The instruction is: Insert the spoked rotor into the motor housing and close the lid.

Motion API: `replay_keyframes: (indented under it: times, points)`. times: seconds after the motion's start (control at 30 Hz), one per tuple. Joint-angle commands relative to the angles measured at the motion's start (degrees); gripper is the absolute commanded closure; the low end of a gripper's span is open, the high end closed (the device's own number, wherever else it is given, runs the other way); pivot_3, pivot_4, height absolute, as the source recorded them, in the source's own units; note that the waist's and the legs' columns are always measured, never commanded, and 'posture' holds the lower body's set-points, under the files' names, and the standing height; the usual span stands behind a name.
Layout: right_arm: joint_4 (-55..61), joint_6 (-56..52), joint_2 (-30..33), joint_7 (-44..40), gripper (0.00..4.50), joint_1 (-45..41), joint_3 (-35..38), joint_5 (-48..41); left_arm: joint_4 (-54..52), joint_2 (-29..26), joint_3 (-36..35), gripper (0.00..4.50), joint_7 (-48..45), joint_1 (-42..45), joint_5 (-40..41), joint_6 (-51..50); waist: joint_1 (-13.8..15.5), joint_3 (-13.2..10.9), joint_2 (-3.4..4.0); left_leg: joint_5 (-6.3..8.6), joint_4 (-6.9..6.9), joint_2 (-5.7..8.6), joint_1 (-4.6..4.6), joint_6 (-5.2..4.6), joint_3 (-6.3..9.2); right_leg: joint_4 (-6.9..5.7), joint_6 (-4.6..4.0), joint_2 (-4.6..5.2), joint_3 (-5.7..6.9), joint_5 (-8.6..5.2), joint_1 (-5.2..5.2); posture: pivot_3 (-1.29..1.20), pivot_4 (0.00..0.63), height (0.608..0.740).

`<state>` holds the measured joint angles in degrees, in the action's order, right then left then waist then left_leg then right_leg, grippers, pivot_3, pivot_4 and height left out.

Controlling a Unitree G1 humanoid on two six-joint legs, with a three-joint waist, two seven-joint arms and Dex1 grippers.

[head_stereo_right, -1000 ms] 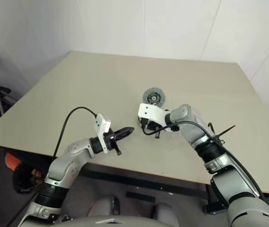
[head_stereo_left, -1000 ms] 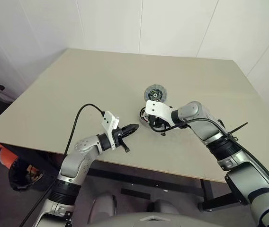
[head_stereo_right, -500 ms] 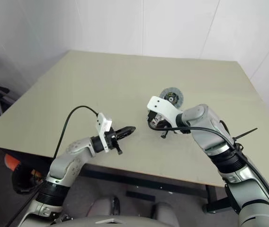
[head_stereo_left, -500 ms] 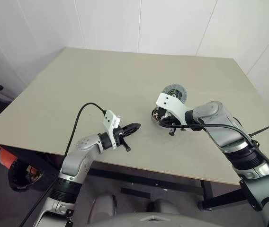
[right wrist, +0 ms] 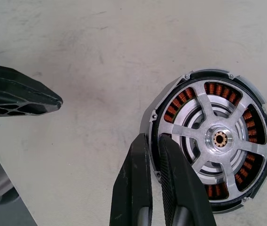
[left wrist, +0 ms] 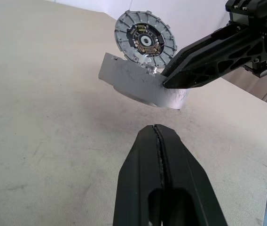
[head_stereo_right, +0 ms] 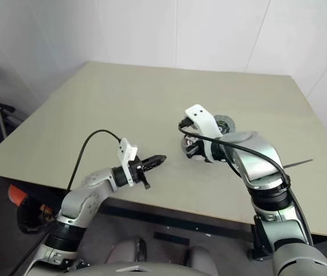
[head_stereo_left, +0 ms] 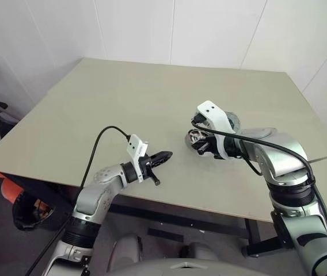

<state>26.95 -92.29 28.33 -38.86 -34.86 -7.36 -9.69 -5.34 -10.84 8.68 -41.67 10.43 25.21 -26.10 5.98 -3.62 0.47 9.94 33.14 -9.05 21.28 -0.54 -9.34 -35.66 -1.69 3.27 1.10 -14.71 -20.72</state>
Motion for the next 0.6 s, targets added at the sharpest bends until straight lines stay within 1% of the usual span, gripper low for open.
replay_keyframes:
  times: [0.03, 0.17, 0.33, 0.47, 0.57, 0.6]
  points:
    - [3.5, -0.2, -1.3, 5.9, 4.48, 1.6, 5.5, -8.1, -1.7, 0.1, -0.3, 4.50, -0.2, 0.2, 0.8, 0.5, 0.0, 0.0, 0.01, 0.00, -0.03, 0.00, 0.00, 0.00, 0.00, 0.00, 0.00, 0.00, 0.00, 0.00, -0.01, 0.00, 0.000, 0.740]
    - [1.9, -0.2, -3.1, 16.1, 4.48, 2.3, 9.3, -19.8, -0.7, 0.2, -0.3, 4.50, -0.6, 0.6, 0.9, 0.5, -0.3, 0.0, 0.09, 0.00, -0.08, -0.01, 0.01, 0.01, -0.01, -0.02, 0.00, -0.02, 0.00, 0.00, -0.07, 0.00, 0.000, 0.740]
    - [-4.2, -0.2, -3.7, 33.9, 4.48, -0.1, 13.5, -38.7, 0.1, 0.1, -0.5, 4.50, -1.1, 1.2, 1.0, 0.2, -0.2, 0.0, 0.11, -0.03, -0.08, 0.01, -0.12, 0.05, -0.02, -0.01, 0.01, -0.01, 0.00, 0.00, 0.03, 0.00, 0.000, 0.740]
    - [-8.5, -0.2, -1.6, 47.9, 4.48, -0.8, 14.4, -55.0, -0.4, -0.2, -0.6, 4.50, -1.0, 1.0, 1.3, -0.2, -0.1, 0.0, 0.11, -0.06, -0.06, 0.07, -0.14, 0.10, -0.02, 0.03, 0.03, 0.02, -0.01, -0.01, 0.10, 0.00, 0.000, 0.740]
    - [-11.5, -0.2, -1.6, 56.5, 4.48, -2.1, 14.6, -62.8, -1.2, -0.3, -0.6, 4.50, -0.8, 0.5, 1.5, -0.6, -0.2, 0.0, 0.11, -0.10, -0.06, 0.08, -0.14, 0.17, -0.02, 0.02, 0.04, 0.03, -0.01, -0.02, 0.10, 0.00, 0.000, 0.740]
    - [-12.1, -0.2, -1.9, 57.6, 4.48, -3.4, 14.3, -64.3, -1.5, -0.4, -0.6, 4.50, -0.8, 0.3, 1.5, -0.8, -0.2, 0.0, 0.11, -0.11, -0.06, 0.07, -0.14, 0.18, -0.02, 0.01, 0.04, 0.02, -0.01, -0.02, 0.09, 0.00, 0.000, 0.740]
